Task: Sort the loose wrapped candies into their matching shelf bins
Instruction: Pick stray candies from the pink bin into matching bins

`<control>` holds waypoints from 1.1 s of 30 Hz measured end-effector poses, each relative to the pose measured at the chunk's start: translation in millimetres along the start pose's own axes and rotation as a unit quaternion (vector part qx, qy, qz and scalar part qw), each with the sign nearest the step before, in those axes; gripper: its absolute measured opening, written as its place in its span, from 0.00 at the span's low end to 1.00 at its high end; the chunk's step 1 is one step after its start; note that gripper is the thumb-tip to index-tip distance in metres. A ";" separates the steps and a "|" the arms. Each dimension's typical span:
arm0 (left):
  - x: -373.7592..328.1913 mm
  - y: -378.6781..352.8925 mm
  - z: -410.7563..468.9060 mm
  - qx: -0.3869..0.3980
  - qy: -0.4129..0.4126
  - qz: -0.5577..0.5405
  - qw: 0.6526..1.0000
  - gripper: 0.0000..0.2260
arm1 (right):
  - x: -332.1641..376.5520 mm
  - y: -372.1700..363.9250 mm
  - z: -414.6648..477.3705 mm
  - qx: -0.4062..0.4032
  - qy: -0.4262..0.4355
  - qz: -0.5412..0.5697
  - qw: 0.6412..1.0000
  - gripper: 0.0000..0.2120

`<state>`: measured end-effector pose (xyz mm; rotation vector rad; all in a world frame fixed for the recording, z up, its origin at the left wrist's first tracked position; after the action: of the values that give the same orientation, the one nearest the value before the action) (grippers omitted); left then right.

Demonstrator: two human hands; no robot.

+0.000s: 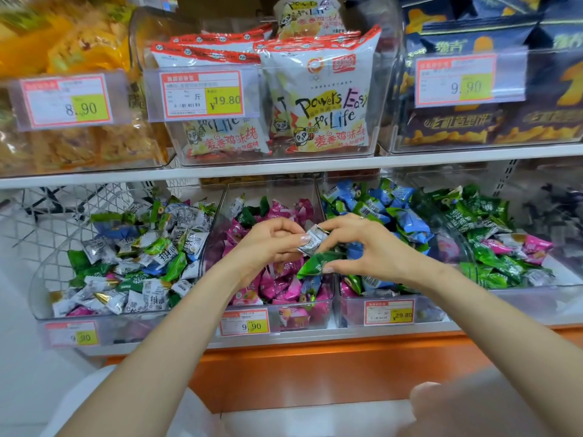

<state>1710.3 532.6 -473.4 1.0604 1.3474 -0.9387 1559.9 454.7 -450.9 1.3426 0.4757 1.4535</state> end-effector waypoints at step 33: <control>-22.2 -11.9 36.2 -0.242 -0.184 0.271 0.913 0.10 | -54.7 70.1 -55.8 -0.119 -0.177 0.046 0.976 0.07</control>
<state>1708.4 493.1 -453.9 0.7563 0.8336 -0.3307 1471.0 401.2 -434.7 1.4028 0.0077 1.2617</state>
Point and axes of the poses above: each hand's wrist, its own z-axis towards the middle knuckle, its own y-axis out of the back of the hand, x = y × z, the point moved 4 cm from there along z, towards the middle knuckle, and after that the axes turned 2 degrees about -z, right-handed, at the moved point
